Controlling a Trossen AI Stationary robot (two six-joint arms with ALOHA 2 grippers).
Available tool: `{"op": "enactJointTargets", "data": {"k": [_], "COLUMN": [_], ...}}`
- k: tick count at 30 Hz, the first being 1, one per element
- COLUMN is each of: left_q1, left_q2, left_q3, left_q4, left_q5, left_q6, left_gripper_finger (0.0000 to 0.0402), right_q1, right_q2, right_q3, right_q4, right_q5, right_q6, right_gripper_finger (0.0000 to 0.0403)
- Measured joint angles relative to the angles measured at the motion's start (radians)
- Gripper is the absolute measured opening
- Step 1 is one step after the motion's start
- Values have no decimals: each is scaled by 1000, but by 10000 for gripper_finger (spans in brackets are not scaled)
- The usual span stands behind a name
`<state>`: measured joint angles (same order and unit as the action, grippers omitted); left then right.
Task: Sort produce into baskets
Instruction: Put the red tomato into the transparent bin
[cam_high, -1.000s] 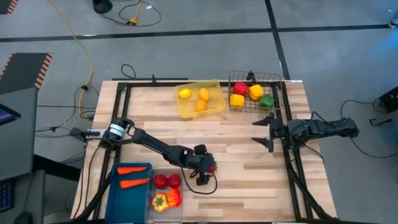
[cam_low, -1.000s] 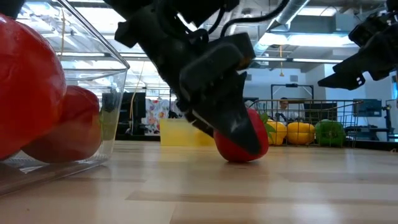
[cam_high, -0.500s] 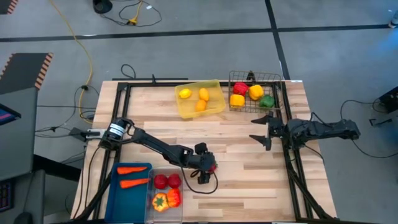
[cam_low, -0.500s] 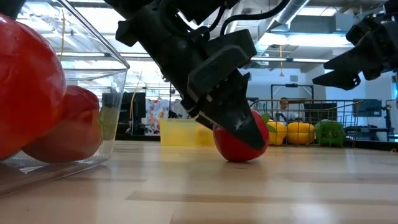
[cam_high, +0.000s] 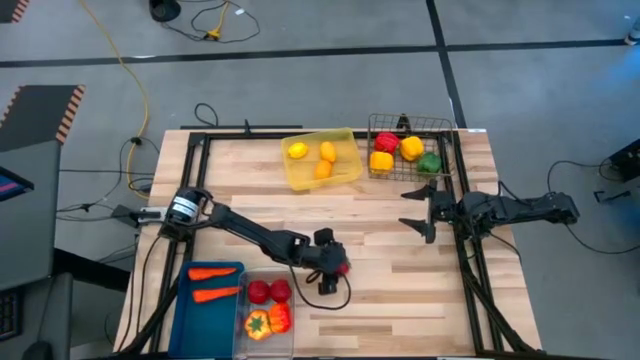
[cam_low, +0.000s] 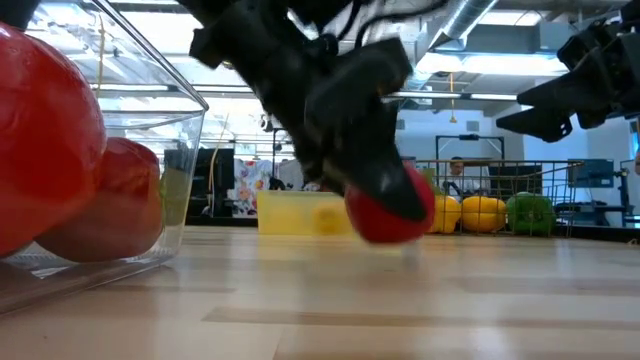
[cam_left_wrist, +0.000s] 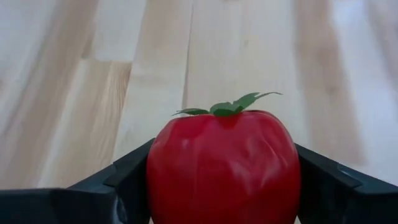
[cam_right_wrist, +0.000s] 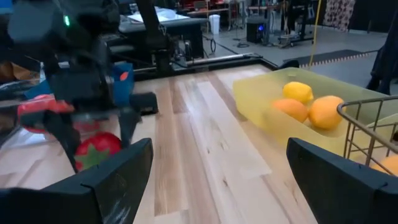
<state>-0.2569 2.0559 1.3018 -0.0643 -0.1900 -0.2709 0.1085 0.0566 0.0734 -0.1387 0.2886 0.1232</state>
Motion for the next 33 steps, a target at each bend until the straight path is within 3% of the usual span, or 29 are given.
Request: {"op": "enactJointTargets", "data": {"k": [5,17,24,33], "left_q1": [0,-75,-180,-263], "left_q2": [-98,-389,-455,-453], "left_q3": [0,0,0,0], "left_q4": [-56,-509,-728,-740], "left_q5": [57,311,316,254], "left_q6": [-15,-174,-292,-312], "left_gripper_finger": [280,281,281,285], "right_q1": [0,0,0,0], "right_q2": [1,2,2,2], "right_q3": [2,2,2,2], "right_q4": [-22,-29,-31,-32], "right_q5": [-1,0,-1,0], "right_q6": [7,11,11,16], "right_gripper_finger": [397,397,397,397]}}
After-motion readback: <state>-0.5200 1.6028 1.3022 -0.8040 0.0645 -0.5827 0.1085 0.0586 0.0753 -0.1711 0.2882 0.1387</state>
